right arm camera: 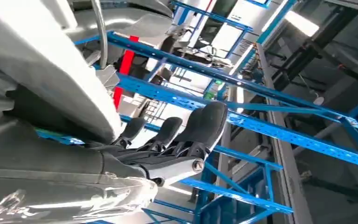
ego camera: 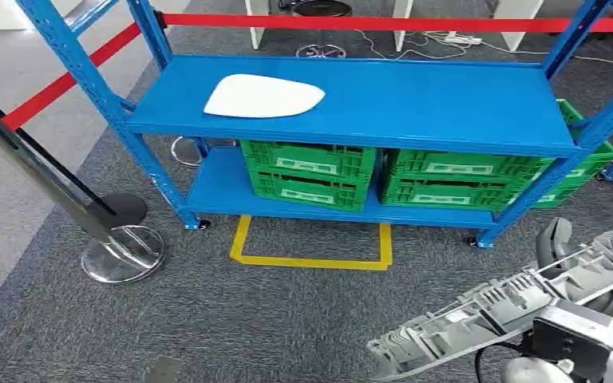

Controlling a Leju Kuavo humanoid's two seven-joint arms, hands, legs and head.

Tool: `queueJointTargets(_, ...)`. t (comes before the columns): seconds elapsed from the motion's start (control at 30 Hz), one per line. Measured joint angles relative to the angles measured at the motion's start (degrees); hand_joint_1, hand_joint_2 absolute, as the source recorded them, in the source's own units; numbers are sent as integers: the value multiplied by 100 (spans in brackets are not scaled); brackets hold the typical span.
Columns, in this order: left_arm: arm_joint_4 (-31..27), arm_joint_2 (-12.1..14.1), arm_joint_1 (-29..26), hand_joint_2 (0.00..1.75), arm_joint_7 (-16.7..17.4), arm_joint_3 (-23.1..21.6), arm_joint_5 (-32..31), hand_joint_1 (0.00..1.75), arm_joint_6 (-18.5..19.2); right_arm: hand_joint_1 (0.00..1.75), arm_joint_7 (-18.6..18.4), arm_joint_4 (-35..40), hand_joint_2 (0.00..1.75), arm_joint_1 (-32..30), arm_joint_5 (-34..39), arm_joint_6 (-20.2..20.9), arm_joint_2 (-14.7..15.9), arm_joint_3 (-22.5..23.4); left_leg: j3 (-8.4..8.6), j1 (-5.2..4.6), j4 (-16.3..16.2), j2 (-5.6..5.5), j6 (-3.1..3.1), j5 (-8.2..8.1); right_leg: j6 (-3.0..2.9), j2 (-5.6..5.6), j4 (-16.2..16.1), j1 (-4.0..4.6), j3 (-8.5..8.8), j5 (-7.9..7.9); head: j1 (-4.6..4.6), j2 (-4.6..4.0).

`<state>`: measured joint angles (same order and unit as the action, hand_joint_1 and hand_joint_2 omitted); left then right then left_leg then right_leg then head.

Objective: Take the parts from the cabinet and place them on the table.

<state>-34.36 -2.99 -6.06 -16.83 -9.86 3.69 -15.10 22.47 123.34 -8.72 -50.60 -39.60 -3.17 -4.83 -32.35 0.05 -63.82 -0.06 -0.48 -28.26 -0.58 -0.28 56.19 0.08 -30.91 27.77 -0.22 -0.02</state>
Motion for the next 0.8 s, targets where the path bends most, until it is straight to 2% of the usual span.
queueJointTargets(0.03, 0, 23, 7, 175, -9, -2, 9, 0, 0, 80, 11, 4, 175, -1, 9, 0, 0, 9, 250, -18, 436, -12, 64, 8, 13, -3, 29, -9, -42, -9, 4, 0)
queueJointTargets(0.07, 2, 31, 25, 175, -15, -2, 15, 0, 0, 80, 20, 9, 175, 1, 15, 0, 0, 15, 352, -36, 557, -9, 89, -48, 28, -8, 52, 27, -87, -14, 7, 0)
queueJointTargets(0.1, 6, 28, 34, 175, -37, -13, 28, 0, 0, 80, 29, 15, 175, -4, 26, 0, 0, 20, 341, -44, 675, -9, 94, -45, 92, -15, 80, 8, -135, -86, 6, 0)
queueJointTargets(0.17, 17, 28, 31, 175, -48, -20, 35, 0, 0, 80, 37, 20, 175, -12, 39, 0, 0, 26, 298, -70, 678, -10, 142, -5, 151, -13, 59, -19, -175, -152, 2, 0)
queueJointTargets(0.2, 18, 17, 30, 175, -55, -26, 39, 0, 0, 80, 46, 35, 175, -28, 66, 0, 0, 31, 311, -25, 797, -4, 184, 46, 184, 0, 66, 9, -202, -141, 2, 0)
queueJointTargets(0.23, 20, 17, 54, 175, -59, -33, 44, 0, 0, 80, 59, 44, 175, -42, 81, 0, 7, 44, 287, -1, 833, 7, 200, 79, 211, 12, 133, -6, -279, 8, 11, 0)
queueJointTargets(0.27, 22, 22, 60, 175, -72, -35, 46, 0, 0, 80, 68, 48, 175, -40, 98, 0, 9, 55, 234, 4, 835, 12, 253, 116, 239, 16, 395, -15, -386, 273, 48, 0)
queueJointTargets(0.33, 24, 24, 66, 175, -77, -40, 68, 0, -7, 80, 79, 48, 175, -60, 138, -2, 13, 59, 132, -1, 823, 23, 260, 191, 292, 17, 1302, -54, -677, 785, 52, 0)
queueJointTargets(0.37, 31, 24, 64, 175, -81, -48, 81, 0, -4, 80, 81, 48, 175, -76, 153, 0, 15, 61, 79, -3, 814, 29, 256, 230, 318, 17, 1682, -66, -782, 928, 52, 0)
queueJointTargets(0.4, 37, 26, 64, 175, -92, -57, 81, 0, 11, 80, 90, 48, 175, -83, 173, -2, 15, 63, 25, -1, 805, 33, 248, 265, 332, 16, 1806, -75, -777, 906, 55, 0)
queueJointTargets(0.43, 44, 31, 66, 175, -99, -66, 81, 0, 33, 80, 99, 48, 175, -88, 184, -2, 18, 63, -27, 5, 789, 33, 234, 296, 346, 14, 1677, -89, -647, 765, 55, 0)
queueJointTargets(0.47, 57, 35, 70, 175, -114, -72, 83, 0, 66, 80, 107, 48, 175, -87, 186, 0, 20, 66, -80, 14, 764, 33, 218, 324, 360, 14, 1326, -104, -410, 551, 54, 0)
queueJointTargets(0.5, 72, 48, 75, 175, -140, -74, 98, 0, 100, 80, 116, 48, 175, -86, 184, 0, 20, 66, -135, 25, 730, 32, 190, 350, 370, 14, 784, -119, -72, 314, 55, 0)
queueJointTargets(0.53, 83, 57, 78, 175, -162, -77, 98, 0, 120, 80, 125, 48, 175, -81, 181, -2, 20, 66, -182, 33, 692, 28, 161, 370, 386, 14, 234, -137, 264, 227, 57, 0)
queueJointTargets(0.57, 92, 88, 80, 175, -175, -77, 105, 0, 127, 80, 131, 48, 175, -79, 177, 0, 20, 63, -232, 9, 679, 23, 114, 405, 375, 28, -21, -95, 488, 388, 63, 0)
queueJointTargets(0.6, 103, 96, 86, 175, -184, -79, 105, 0, 131, 80, 140, 57, 175, -89, 171, -2, 20, 66, -244, 5, 670, 18, 79, 450, 298, 42, -9, -86, 419, 310, 39, 0)
queueJointTargets(0.63, 120, 111, 92, 175, -190, -79, 105, 0, 133, 80, 142, 59, 175, -96, 171, -2, 20, 74, -254, 7, 661, 17, 51, 490, 295, 46, -12, -84, 369, 303, 61, 0)
queueJointTargets(0.67, 133, 120, 92, 175, -188, -81, 107, 0, 133, 80, 147, 61, 175, -98, 171, 0, 20, 85, -266, 17, 667, 17, 19, 527, 266, 48, 28, -69, 346, 285, 48, 0)
queueJointTargets(0.7, 142, 129, 91, 175, -190, -81, 107, 0, 133, 80, 149, 61, 175, -99, 171, 0, 20, 87, -281, 20, 666, 9, -18, 559, 208, 44, 33, -69, 284, 248, 52, 0)
queueJointTargets(0.73, 164, 155, 99, 175, -192, -81, 107, 0, 133, 80, 151, 63, 175, -91, 168, 0, 20, 90, -314, 41, 614, 2, -53, 444, 116, 14, 19, -103, 200, 179, 57, 0)
queueJointTargets(0.77, 173, 162, 96, 175, -192, -81, 107, 0, 133, 80, 151, 63, 175, -90, 168, 0, 20, 94, -390, 41, 455, 5, -74, 157, 66, 13, 18, -100, 147, 147, 35, 0)
queueJointTargets(0.8, 175, 162, 96, 175, -192, -83, 107, 0, 136, 80, 155, 63, 175, -91, 164, 0, 20, 105, -484, 43, 96, 5, -91, -226, 32, 7, 18, -98, 106, 91, 33, 0)
